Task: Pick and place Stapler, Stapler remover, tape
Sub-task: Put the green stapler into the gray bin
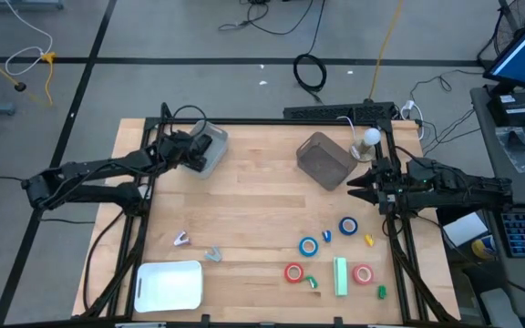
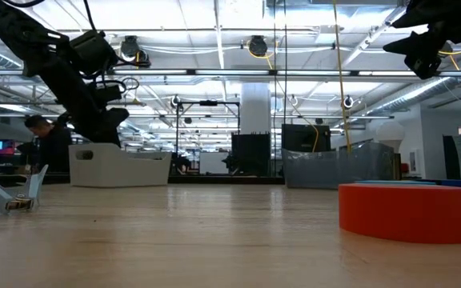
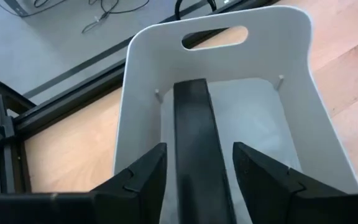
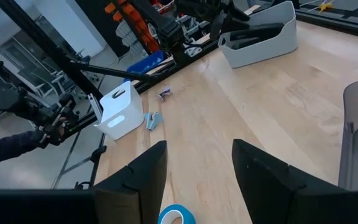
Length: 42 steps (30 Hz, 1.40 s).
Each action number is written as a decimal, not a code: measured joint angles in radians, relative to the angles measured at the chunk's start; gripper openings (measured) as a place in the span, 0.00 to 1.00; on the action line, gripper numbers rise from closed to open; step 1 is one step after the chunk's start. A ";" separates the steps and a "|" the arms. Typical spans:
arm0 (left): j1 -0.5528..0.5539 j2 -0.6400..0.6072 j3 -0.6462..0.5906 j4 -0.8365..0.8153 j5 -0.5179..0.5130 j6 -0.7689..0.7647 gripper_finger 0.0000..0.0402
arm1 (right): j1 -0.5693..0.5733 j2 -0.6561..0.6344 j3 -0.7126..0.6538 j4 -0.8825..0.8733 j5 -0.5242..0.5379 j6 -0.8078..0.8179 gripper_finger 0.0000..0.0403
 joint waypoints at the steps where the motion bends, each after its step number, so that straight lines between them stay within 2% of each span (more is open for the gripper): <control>1: 0.000 0.000 0.000 0.002 0.000 0.000 0.47 | 0.000 0.000 0.000 0.000 0.000 0.000 0.43; 6: 0.000 -0.021 0.005 0.038 0.001 0.030 0.44 | 0.000 0.000 0.000 0.001 0.001 0.000 0.43; 12: -0.005 -0.097 0.115 0.044 0.032 0.058 0.39 | 0.000 0.000 0.000 0.023 0.001 0.000 0.43; 18: -0.084 -0.156 0.242 0.050 0.320 0.014 0.31 | 0.000 0.000 0.000 0.028 0.001 0.000 0.43; 22: -0.161 -0.169 0.252 0.050 0.487 -0.064 0.25 | 0.000 0.000 0.000 0.028 0.000 0.000 0.43; 24: -0.201 -0.169 0.245 0.048 0.537 -0.116 0.22 | 0.000 0.000 0.000 0.028 0.001 -0.002 0.43; 33: -0.361 -0.164 0.234 0.045 0.558 -0.193 0.15 | 0.000 0.000 0.000 0.028 0.001 -0.001 0.43; 42: -0.395 -0.164 0.234 0.047 0.558 -0.298 0.14 | 0.000 0.000 0.000 0.028 0.002 -0.001 0.43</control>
